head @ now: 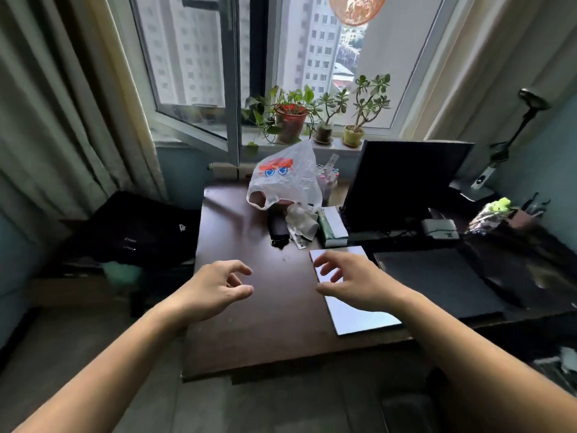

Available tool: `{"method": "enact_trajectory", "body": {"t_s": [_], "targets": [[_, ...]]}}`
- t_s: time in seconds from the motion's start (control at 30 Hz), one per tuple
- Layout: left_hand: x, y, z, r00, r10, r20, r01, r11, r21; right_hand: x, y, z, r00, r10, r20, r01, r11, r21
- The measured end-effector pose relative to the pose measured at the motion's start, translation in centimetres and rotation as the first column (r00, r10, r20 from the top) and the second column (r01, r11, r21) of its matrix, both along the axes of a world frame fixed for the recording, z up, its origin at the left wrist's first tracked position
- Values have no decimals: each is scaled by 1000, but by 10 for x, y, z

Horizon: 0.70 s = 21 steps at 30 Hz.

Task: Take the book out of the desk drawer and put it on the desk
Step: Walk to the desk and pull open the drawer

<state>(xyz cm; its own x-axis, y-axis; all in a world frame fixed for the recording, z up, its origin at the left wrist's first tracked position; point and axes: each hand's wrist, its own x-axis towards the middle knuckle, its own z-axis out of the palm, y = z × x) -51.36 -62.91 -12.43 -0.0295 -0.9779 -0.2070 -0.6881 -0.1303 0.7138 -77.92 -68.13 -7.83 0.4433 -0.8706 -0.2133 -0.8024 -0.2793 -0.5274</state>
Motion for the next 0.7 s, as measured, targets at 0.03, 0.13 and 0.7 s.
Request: {"method": "enact_trajectory", "body": {"t_s": [0.03,0.13,0.7], "targets": [[-3,3,-2,1000,16,-1,-16,1000,2,-3,-2,-1,1000,14,1,-14,1000,2],[-8,11,-7,999,46,5,-46,999,19,-8,-2,-6,1000,25,17,-25,1000,2],[-56,16,-106,989,61,137,-76,991,110,-31,-8,-109,995,80,58,-85,991,107]]}}
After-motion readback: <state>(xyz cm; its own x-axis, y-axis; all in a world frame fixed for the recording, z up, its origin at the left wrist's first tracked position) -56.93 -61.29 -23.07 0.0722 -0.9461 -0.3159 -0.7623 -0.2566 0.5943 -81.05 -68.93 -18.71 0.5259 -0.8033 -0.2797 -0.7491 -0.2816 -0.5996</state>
